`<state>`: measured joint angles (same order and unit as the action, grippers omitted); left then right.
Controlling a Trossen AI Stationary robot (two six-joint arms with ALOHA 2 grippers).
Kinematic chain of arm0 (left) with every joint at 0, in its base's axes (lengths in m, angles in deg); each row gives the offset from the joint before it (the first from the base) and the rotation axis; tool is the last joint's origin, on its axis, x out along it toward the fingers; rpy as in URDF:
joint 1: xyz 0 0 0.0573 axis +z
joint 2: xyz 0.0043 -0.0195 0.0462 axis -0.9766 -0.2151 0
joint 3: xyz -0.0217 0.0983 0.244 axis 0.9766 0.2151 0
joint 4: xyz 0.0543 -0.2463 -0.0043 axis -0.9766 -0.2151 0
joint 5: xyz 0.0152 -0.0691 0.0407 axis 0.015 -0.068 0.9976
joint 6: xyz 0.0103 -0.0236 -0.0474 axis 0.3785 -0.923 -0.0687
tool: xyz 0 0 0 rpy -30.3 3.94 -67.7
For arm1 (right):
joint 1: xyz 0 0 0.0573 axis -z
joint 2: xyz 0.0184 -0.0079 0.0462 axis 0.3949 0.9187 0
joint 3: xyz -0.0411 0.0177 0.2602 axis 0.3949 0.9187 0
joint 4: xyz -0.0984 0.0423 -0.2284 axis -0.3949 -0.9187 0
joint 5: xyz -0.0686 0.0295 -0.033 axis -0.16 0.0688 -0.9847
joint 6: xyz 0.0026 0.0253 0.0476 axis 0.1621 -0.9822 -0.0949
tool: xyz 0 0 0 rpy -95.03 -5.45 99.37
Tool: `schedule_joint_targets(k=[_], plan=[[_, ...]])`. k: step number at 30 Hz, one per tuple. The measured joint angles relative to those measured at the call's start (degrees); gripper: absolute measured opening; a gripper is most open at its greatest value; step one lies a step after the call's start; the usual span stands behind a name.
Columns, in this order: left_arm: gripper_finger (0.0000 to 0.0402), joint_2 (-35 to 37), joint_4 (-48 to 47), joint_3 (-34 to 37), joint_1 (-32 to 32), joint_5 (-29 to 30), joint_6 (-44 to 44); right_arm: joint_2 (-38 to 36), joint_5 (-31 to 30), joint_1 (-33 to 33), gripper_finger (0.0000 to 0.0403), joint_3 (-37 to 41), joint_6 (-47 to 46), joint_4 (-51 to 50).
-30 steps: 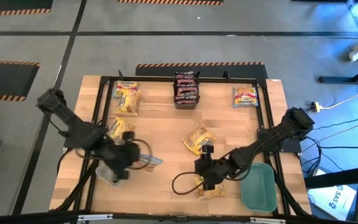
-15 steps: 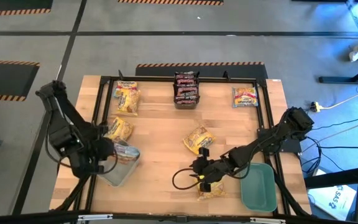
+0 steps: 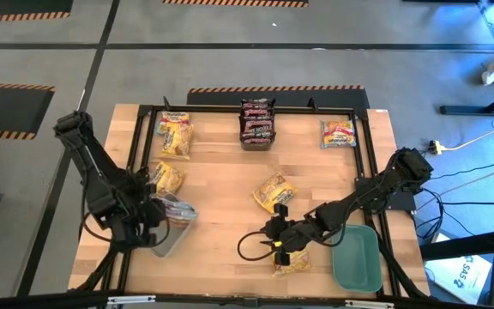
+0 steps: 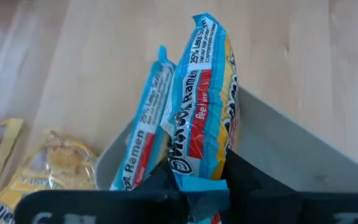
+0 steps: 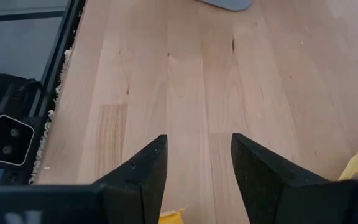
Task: Sort Maruchan noodles
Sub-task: Put the bottom blue noodle pack into the gray bin
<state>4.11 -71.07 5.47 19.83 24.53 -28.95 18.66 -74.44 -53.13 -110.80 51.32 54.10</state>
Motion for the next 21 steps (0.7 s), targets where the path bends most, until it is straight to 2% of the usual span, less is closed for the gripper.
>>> schedule_joint_targets(k=[5, 11, 17, 21], plan=[[0.0046, 0.01, 3.83, 2.67, 0.61, 4.44, -1.02, 0.0, 0.02, -0.04, 0.0161, 0.0, 0.09, -0.02], [0.0049, 0.01, 8.88, 8.28, 1.99, 6.53, 0.38, 0.0, 0.07, -0.04, 0.0161, 0.0, 0.13, -0.02], [0.0062, 0.01, 9.04, 11.0, 3.31, 9.65, 0.49, 0.0, 0.09, -0.06, 0.0161, 0.0, 0.13, 0.0], [0.008, 0.01, 8.78, 12.55, 4.27, 9.57, 0.54, 0.03, 0.11, -0.11, 0.0161, 0.0, 0.15, 0.07]])
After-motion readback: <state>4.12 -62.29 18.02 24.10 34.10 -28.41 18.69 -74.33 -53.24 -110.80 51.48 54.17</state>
